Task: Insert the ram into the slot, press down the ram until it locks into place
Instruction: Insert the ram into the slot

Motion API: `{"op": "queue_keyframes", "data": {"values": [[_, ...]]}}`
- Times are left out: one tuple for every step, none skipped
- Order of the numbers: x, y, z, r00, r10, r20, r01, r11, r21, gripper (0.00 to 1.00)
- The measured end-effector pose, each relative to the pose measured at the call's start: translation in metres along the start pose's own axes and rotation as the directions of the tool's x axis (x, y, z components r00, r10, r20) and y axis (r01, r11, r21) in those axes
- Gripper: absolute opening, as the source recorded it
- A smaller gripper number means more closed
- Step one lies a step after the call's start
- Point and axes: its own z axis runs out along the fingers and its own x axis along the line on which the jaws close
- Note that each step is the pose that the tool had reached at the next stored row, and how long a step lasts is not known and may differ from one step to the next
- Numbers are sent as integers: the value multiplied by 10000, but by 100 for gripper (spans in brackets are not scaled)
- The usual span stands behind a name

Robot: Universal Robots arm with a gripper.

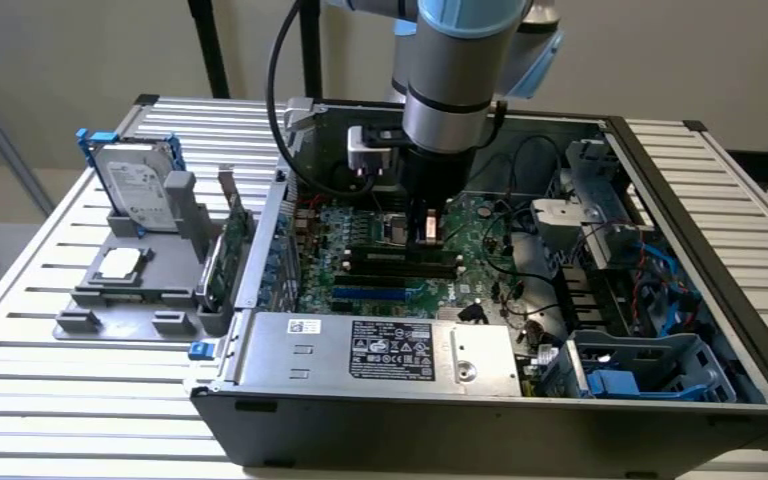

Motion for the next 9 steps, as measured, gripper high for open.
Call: {"op": "queue_keyframes", "data": {"values": [[-2,-1,4,10000,0,-3,0,10000,0,13],[-3,-2,7,10000,0,-6,0,10000,-1,13],[-4,-4,9,10000,1,-8,-1,10000,-1,13],[-6,-6,12,10000,2,-10,-2,10000,-1,13],[-7,-9,15,10000,0,-12,0,10000,0,13],[-9,-12,17,10000,1,-14,-1,10000,0,13],[-9,-14,19,10000,2,-20,-2,10000,-1,13],[-9,-14,22,10000,2,-29,-2,10000,0,13],[-9,-15,25,10000,2,-42,-2,10000,-1,13]]}}
